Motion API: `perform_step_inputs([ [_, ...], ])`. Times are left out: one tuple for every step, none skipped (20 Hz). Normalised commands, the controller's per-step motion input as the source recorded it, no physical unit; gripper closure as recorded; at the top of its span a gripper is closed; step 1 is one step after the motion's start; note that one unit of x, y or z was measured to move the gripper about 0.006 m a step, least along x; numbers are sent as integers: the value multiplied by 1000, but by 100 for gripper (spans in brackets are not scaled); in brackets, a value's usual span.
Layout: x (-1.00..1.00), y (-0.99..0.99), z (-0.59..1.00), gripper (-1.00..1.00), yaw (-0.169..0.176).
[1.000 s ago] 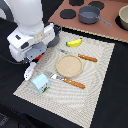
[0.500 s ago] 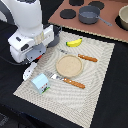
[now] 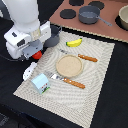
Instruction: Interact with the objects in diverse but meaningful ways.
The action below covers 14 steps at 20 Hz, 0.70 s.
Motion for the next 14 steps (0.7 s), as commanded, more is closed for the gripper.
perform_step_inputs([
  [374, 89, 206, 100, -78],
  [317, 69, 226, 100, -57],
  [269, 49, 186, 100, -34],
  [209, 23, 131, 100, -29],
  [154, 9, 63, 100, -29],
  [80, 0, 40, 100, -25],
  [6, 0, 63, 100, -25],
  [0, 0, 194, 100, -27],
  [0, 43, 594, 100, -39],
  [-49, 71, 989, 100, -73],
  [-146, 20, 1000, 100, -133],
  [-189, 94, 1000, 100, -161],
  [-177, 111, 1000, 100, -157],
  [-289, 117, 1000, 100, -147],
])
